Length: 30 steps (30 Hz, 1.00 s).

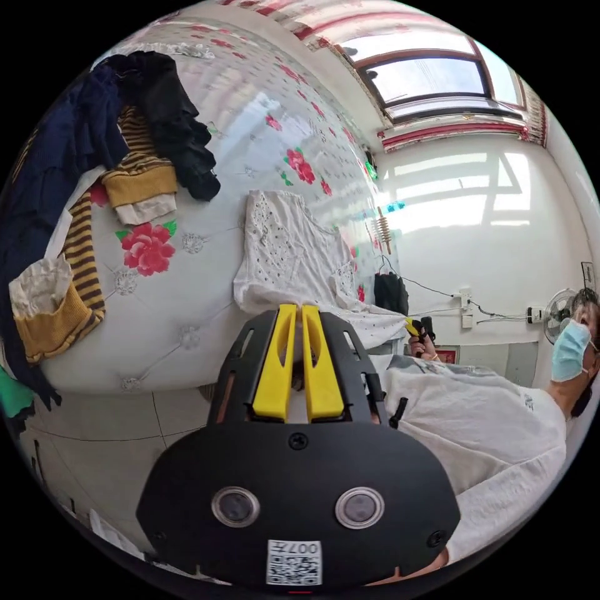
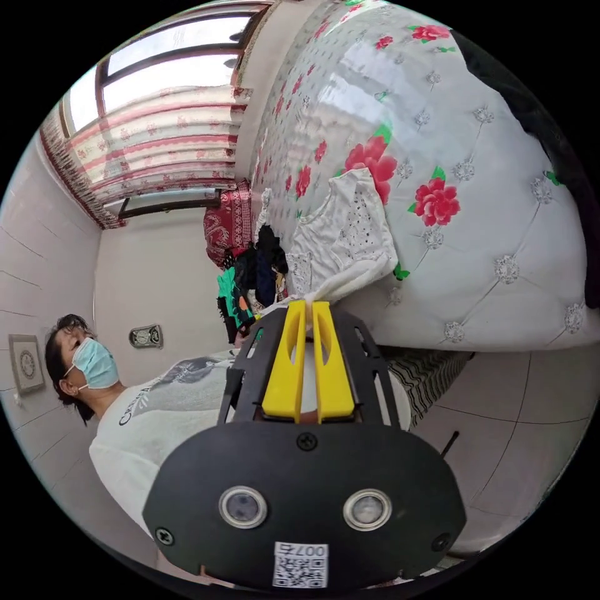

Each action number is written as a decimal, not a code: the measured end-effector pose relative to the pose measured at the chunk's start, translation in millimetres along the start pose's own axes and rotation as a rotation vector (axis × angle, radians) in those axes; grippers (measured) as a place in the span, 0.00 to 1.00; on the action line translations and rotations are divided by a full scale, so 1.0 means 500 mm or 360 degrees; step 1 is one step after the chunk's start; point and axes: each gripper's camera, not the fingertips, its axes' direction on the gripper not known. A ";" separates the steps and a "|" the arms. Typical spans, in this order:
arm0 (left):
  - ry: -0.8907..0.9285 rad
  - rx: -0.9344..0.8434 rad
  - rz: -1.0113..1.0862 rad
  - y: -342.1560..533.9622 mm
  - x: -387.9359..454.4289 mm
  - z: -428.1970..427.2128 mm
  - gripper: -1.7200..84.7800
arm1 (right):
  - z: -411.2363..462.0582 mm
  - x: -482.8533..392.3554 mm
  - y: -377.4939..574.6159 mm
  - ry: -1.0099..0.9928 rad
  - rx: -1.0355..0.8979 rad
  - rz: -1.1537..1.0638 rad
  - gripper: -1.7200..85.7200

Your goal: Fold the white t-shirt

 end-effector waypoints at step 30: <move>-0.0515 0.0321 -0.0364 -0.056 -0.098 0.199 0.10 | 0.239 0.162 -0.169 0.0326 0.0535 0.0474 0.09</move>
